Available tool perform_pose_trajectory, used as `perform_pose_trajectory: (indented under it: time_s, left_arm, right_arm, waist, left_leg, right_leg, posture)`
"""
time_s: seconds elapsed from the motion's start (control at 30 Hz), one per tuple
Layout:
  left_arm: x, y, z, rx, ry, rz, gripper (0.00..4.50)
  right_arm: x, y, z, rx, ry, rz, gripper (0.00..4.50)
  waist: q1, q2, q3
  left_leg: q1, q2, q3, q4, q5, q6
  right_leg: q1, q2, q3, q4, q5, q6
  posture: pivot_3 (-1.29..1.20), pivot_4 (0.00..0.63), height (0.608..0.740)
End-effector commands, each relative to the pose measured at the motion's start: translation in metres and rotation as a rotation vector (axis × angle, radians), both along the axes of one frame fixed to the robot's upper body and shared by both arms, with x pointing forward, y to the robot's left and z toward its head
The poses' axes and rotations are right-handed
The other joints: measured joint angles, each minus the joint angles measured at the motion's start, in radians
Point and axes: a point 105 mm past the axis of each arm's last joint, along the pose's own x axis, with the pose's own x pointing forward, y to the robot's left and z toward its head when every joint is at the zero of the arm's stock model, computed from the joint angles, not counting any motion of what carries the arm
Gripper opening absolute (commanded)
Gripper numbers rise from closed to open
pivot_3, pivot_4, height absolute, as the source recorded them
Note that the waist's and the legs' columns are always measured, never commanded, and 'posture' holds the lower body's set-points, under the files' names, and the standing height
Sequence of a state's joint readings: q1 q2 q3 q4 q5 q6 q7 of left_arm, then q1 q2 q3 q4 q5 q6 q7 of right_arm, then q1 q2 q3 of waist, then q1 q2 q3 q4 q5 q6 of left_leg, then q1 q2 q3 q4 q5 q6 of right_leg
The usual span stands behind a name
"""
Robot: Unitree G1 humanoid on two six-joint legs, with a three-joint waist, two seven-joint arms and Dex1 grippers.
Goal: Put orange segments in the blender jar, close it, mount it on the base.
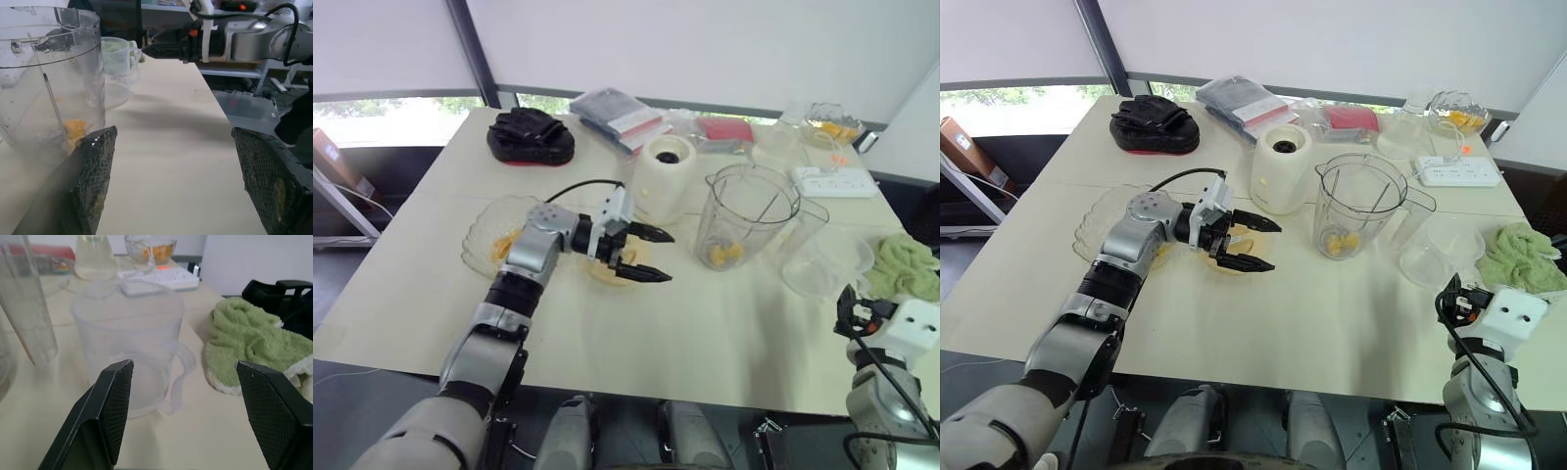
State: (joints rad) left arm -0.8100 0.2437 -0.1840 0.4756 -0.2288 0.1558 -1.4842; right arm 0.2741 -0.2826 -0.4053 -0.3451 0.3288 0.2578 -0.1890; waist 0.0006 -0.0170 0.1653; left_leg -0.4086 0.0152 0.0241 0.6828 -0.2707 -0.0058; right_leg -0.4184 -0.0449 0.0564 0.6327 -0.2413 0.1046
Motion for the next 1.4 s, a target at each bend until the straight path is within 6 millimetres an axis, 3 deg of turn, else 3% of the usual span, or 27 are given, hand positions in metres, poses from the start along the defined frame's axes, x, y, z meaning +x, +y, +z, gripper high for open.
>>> perform_pose_trajectory:
  time_s: [0.03, 1.27, 1.37, 1.4]
  left_arm:
    - [-0.002, -0.003, 0.007, -0.011, -0.056, -0.009, 3.89]
    - [0.001, -0.004, 0.004, 0.017, -0.132, 0.037, 3.89]
    - [0.002, -0.004, 0.005, 0.016, -0.136, 0.042, 3.94]
    - [0.003, -0.004, 0.005, 0.015, -0.137, 0.043, 3.94]
  right_arm:
    - [0.002, -0.006, 0.005, -0.019, -0.017, -0.036, 3.46]
    - [0.045, -0.035, -0.001, -0.003, 0.016, -0.169, 3.46]
    - [0.048, -0.036, -0.002, -0.004, 0.015, -0.169, 2.62]
    - [0.049, -0.036, -0.001, -0.004, 0.014, -0.169, 2.09]
  waist:
    - [-0.005, 0.000, 0.000]
    - [-0.019, 0.001, 0.001]
    - [-0.020, 0.001, 0.001]
    - [-0.020, 0.001, 0.001]
  left_leg:
    - [0.000, 0.000, 0.000, 0.000, 0.000, 0.000]
    - [0.000, 0.000, 0.000, -0.001, 0.000, 0.000]
    - [0.000, 0.000, 0.000, -0.001, 0.000, 0.000]
    - [0.000, 0.000, 0.000, -0.001, 0.000, 0.000]
  right_leg:
    - [0.000, 0.000, 0.000, 0.000, 0.000, 0.000]
    - [0.000, 0.000, 0.000, 0.000, 0.000, 0.000]
    - [0.000, 0.000, 0.000, 0.000, 0.000, 0.000]
    - [0.000, 0.000, 0.000, 0.000, 0.000, 0.000]
  posture:
    - [0.00, 0.150, 0.740]
    - [0.00, 0.150, 0.740]
    - [0.00, 0.150, 0.740]
    - [0.00, 0.150, 0.740]
